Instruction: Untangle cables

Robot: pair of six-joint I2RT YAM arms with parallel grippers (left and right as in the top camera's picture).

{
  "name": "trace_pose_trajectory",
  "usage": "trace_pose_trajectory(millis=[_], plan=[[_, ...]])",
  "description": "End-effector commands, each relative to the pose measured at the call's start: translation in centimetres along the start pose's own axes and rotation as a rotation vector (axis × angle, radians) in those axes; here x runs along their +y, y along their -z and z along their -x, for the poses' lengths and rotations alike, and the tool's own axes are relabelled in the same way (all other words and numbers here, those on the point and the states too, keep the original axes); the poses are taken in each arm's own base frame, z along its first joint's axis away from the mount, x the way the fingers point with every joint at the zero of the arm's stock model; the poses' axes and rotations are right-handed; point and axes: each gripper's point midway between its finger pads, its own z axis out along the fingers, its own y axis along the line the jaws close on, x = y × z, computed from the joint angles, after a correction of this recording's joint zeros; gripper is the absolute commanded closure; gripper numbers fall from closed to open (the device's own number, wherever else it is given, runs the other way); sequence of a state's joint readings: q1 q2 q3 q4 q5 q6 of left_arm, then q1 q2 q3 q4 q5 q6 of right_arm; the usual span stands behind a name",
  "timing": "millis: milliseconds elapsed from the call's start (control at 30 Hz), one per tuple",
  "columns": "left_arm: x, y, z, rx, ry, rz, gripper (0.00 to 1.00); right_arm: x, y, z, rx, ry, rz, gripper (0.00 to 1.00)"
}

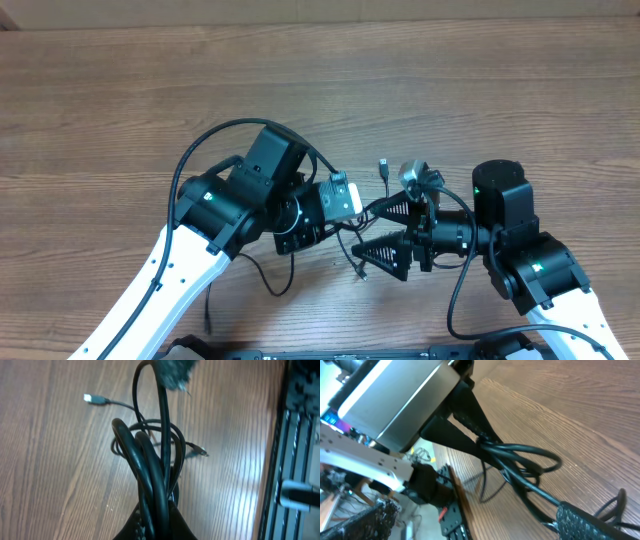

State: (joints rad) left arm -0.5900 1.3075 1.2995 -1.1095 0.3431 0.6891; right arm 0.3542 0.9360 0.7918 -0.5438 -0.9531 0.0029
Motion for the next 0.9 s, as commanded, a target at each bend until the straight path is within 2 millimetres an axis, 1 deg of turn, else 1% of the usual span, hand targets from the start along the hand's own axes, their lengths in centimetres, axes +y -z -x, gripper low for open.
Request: trace_pose_trajectory(millis=[0, 100, 200, 333, 433, 467, 533, 600, 633, 667, 700, 767, 800, 833, 867], plan=[[-0.8, 0.2, 0.0, 0.007, -0.116, -0.028, 0.96, 0.2, 0.2, -0.2, 0.008, 0.194, -0.007, 0.0], [-2.0, 0.3, 0.6, -0.036, -0.161, -0.088, 0.96, -0.4, 0.2, -0.3, 0.017, 0.284, -0.044, 0.0], [-3.3, 0.6, 2.1, -0.133, -0.217, -0.161, 0.96, -0.6, 0.2, -0.2, 0.017, 0.36, -0.054, 0.0], [-4.8, 1.3, 4.4, -0.274, -0.293, -0.236, 0.96, -0.5, 0.2, -0.2, 0.015, 0.366, -0.051, 0.0], [-5.1, 1.7, 5.4, -0.339, -0.325, -0.254, 0.96, 0.1, 0.2, -0.2, 0.01, 0.367, -0.015, 0.0], [-5.0, 1.7, 5.6, -0.346, -0.329, -0.25, 0.96, 0.5, 0.2, -0.2, 0.008, 0.367, 0.007, 0.02], [-4.9, 1.7, 5.8, -0.354, -0.336, -0.241, 0.96, 1.6, 0.2, -0.4, 0.002, 0.363, 0.075, 0.24], [-4.7, 1.8, 6.0, -0.362, -0.339, -0.235, 0.96, 2.2, 0.3, -0.6, 0.003, 0.35, 0.11, 0.57], [-4.6, 1.8, 6.2, -0.367, -0.331, -0.233, 0.96, 2.3, 0.3, -0.7, 0.006, 0.344, 0.118, 0.79], [-4.5, 1.8, 6.4, -0.372, -0.322, -0.228, 0.96, 2.4, 0.3, -0.8, 0.009, 0.338, 0.121, 0.9], [-4.3, 1.9, 6.7, -0.379, -0.309, -0.221, 0.96, 2.4, 0.3, -1.0, 0.016, 0.327, 0.121, 0.96], [-4.0, 1.9, 6.9, -0.384, -0.287, -0.211, 0.96, 2.4, 0.3, -1.2, 0.022, 0.316, 0.122, 0.96], [-3.8, 1.9, 7.0, -0.387, -0.273, -0.207, 0.82, 2.4, 0.3, -1.3, 0.026, 0.311, 0.122, 0.96], [-3.8, 1.9, 7.1, -0.387, -0.265, -0.207, 0.75, 2.3, 0.3, -1.3, 0.026, 0.309, 0.122, 0.96], [-3.8, 1.9, 7.0, -0.386, -0.261, -0.208, 0.73, 2.3, 0.3, -1.3, 0.027, 0.309, 0.122, 0.96]])
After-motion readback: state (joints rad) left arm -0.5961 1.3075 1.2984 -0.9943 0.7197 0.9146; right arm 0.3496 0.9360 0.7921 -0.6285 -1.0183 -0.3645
